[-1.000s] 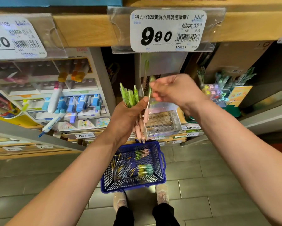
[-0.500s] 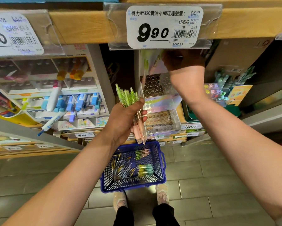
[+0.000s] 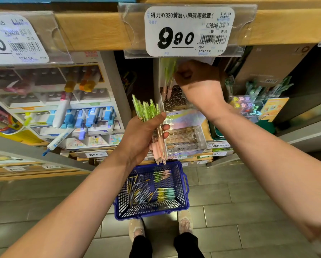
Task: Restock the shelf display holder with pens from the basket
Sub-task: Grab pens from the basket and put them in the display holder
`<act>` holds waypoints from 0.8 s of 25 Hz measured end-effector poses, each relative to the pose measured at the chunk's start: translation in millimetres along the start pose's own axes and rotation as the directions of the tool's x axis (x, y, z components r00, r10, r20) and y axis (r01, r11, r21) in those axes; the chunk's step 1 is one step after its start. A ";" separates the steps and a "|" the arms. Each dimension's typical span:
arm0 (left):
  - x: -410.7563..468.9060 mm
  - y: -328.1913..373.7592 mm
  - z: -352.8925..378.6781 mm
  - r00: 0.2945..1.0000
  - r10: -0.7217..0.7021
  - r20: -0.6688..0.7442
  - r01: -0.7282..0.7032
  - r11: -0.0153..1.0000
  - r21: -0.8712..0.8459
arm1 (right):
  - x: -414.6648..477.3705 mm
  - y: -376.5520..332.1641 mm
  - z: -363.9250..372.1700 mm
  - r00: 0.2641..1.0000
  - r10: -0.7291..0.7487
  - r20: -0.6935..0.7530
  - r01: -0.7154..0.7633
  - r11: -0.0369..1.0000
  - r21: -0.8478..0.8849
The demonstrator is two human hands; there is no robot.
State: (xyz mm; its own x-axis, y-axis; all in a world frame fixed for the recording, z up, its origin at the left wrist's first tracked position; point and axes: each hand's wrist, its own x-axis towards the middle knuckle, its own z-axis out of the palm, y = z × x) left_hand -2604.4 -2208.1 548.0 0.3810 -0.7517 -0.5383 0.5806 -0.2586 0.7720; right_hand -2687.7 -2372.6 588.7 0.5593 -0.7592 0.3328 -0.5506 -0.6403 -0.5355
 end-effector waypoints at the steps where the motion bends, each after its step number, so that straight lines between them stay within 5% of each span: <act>1: 0.0 0.8 0.4 1.000 -0.004 -0.005 0.004 1.000 0.001 | 0.4 4.4 5.5 1.000 -0.002 0.017 0.002 1.000 -0.016; 9: -1.7 4.5 7.1 1.000 -0.005 -0.024 0.005 1.000 -0.018 | 0.8 9.1 8.6 0.968 0.149 0.204 -0.119 0.981 -0.155; 13: -0.7 5.7 8.2 0.999 0.039 0.011 -0.040 0.998 0.041 | -36.0 -0.9 -3.9 0.825 0.276 0.494 -0.442 0.859 0.258; 16: -0.9 4.2 8.9 0.992 0.098 0.073 -0.107 0.985 0.133 | -47.5 -5.8 -0.5 0.689 0.255 0.678 -0.608 0.713 0.350; 20: -3.0 2.5 11.3 0.992 0.109 0.062 -0.117 0.984 0.137 | -43.5 -7.1 -3.1 0.754 0.283 0.593 -0.506 0.826 0.249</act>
State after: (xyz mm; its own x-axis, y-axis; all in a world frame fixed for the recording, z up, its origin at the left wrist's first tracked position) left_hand -2612.3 -2213.4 555.3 0.3969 -0.8114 -0.4291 0.4279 -0.2500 0.8686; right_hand -2710.1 -2335.4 580.5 0.6334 -0.6848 -0.3604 -0.5830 -0.1160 -0.8042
